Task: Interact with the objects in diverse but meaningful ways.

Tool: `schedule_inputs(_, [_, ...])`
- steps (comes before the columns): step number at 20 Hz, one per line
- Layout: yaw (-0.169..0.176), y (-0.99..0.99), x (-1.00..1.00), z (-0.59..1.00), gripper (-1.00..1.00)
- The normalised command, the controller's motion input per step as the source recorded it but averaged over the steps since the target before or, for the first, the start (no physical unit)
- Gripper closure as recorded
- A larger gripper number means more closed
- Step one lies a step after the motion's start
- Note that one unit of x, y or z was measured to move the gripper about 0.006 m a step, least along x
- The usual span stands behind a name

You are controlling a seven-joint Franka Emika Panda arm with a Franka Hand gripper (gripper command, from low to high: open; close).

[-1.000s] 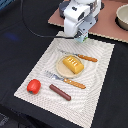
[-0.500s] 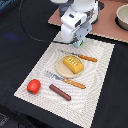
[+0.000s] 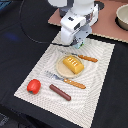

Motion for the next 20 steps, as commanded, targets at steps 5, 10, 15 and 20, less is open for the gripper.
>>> schedule_inputs(5, [0.0, 0.12, 0.39, 0.13, -1.0])
schedule_inputs(10, [0.012, 0.0, 0.01, 0.92, -1.0])
schedule_inputs(15, [0.0, 0.0, 0.0, 1.0, -1.0])
schedule_inputs(20, [0.0, -0.04, 0.01, 1.0, -1.0])
